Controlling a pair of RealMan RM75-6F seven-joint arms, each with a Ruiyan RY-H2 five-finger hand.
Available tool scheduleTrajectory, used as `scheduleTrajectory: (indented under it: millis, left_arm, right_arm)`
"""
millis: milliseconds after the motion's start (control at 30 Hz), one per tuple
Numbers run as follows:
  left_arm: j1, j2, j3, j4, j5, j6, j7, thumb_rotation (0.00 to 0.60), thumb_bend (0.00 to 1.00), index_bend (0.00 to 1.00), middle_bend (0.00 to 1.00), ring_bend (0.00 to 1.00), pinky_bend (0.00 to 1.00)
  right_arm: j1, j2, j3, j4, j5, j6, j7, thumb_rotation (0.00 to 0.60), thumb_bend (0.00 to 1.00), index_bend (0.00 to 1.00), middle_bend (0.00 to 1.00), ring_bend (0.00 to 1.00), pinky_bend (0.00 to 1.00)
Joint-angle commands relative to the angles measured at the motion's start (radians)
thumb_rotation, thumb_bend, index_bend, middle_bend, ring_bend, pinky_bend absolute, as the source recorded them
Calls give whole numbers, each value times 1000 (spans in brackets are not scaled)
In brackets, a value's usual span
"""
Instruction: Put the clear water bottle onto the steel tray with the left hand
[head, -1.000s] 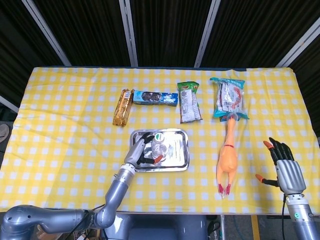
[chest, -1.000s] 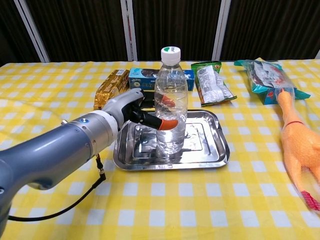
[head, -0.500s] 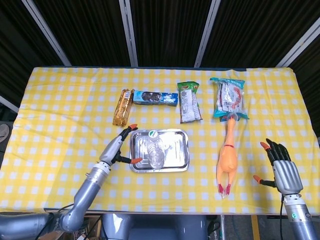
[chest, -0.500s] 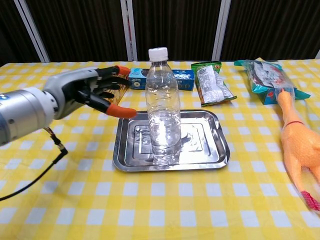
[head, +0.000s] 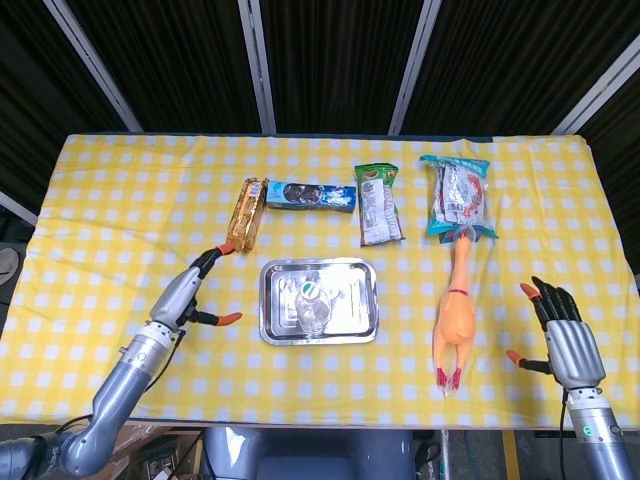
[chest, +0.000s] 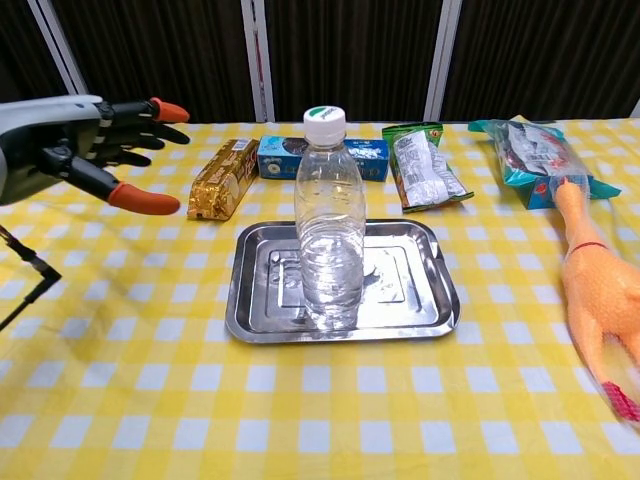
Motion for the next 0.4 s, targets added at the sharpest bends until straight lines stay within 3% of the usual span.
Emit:
scheduleTrajectory:
  millis: [33, 100, 200, 400]
  left_arm:
    - [128, 125, 146, -49, 186, 259, 306, 600, 234, 100, 98, 0, 0]
    - [198, 138, 194, -10, 263, 389, 391, 600, 238, 104, 104, 0, 0]
    - [276, 148, 241, 64, 320, 502, 431, 600, 241, 115, 109, 0, 0]
    - [378, 108, 254, 251, 325, 616, 356, 600, 246, 143, 115, 0, 0]
  right_arm:
    - [-3, 5, 0, -2, -3, 8, 7, 600, 49, 110, 0, 4, 0]
    - [-6, 8, 1, -4, -4, 12, 13, 600, 49, 111, 0, 4, 0]
    - [-6, 11, 0, -5, -7, 14, 12, 600, 49, 111, 0, 4, 0]
    - [-2, 13, -4, -1, -15, 11, -13, 600, 49, 111, 0, 4, 0]
